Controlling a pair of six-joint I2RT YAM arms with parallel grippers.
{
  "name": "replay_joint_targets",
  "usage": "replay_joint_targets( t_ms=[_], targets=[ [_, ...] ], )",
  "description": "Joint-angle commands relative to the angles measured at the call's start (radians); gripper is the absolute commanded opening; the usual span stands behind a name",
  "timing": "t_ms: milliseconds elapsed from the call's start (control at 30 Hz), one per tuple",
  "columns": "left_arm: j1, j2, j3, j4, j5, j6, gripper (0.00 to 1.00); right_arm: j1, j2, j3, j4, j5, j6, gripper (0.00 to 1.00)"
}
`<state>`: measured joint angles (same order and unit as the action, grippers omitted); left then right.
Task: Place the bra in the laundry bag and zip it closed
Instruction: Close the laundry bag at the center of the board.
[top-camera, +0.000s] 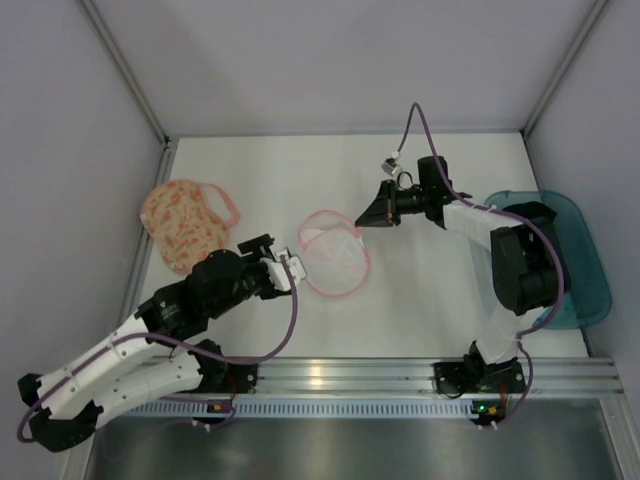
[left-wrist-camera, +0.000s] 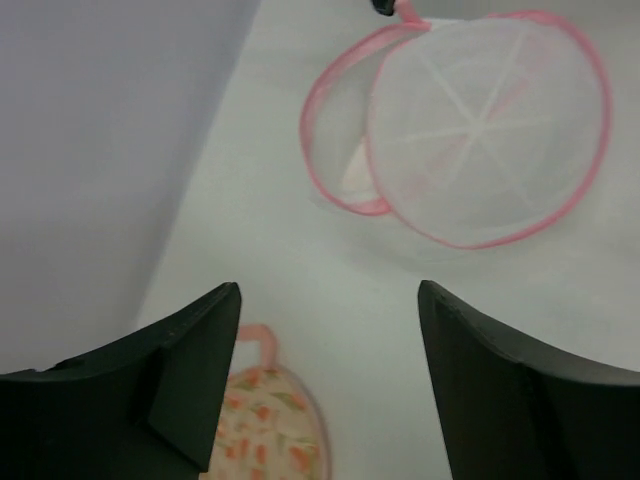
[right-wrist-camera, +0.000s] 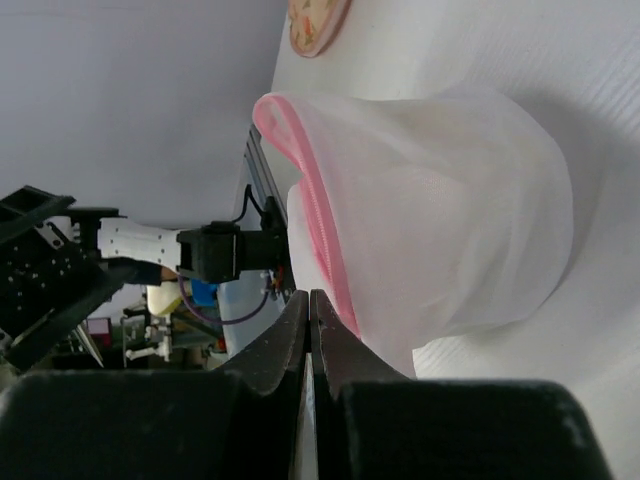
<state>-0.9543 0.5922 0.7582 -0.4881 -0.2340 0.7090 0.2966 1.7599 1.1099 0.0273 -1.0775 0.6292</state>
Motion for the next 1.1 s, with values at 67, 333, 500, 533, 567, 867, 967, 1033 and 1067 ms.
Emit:
replay_joint_targets(
  t_ms=[67, 333, 500, 533, 567, 867, 967, 1033, 1067],
  targets=[
    [0.07, 0.17, 0.125, -0.149, 0.136, -0.579, 0.72, -0.017, -0.024, -0.018, 0.149, 0.005, 0.113, 0.0],
    [0.59, 0.446, 0.184, -0.144, 0.766, -0.892, 0.64, -0.036, -0.045, -0.027, 0.126, 0.045, 0.099, 0.0],
    [0.775, 0.595, 0.054, -0.005, 1.102, -1.055, 0.5, -0.048, -0.05, -0.044, 0.138, 0.053, 0.13, 0.0],
    [0.784, 0.597, -0.001, 0.091, 1.104, -1.121, 0.5, -0.048, -0.054, -0.048, 0.146, 0.057, 0.138, 0.0],
    [0.786, 0.581, -0.029, 0.153, 1.108, -1.147, 0.52, -0.048, -0.053, -0.054, 0.16, 0.056, 0.154, 0.0],
    [0.773, 0.584, -0.215, 0.59, 1.076, -1.323, 0.56, -0.048, -0.057, -0.067, 0.183, 0.06, 0.173, 0.0],
    [0.737, 0.613, -0.244, 0.676, 1.029, -1.346, 0.56, -0.048, -0.054, -0.067, 0.181, 0.057, 0.175, 0.0],
    [0.704, 0.647, -0.26, 0.713, 0.992, -1.365, 0.56, -0.05, -0.054, -0.065, 0.18, 0.057, 0.176, 0.0],
    [0.697, 0.664, -0.263, 0.724, 0.977, -1.372, 0.56, -0.048, -0.054, -0.065, 0.18, 0.057, 0.178, 0.0]
  ],
)
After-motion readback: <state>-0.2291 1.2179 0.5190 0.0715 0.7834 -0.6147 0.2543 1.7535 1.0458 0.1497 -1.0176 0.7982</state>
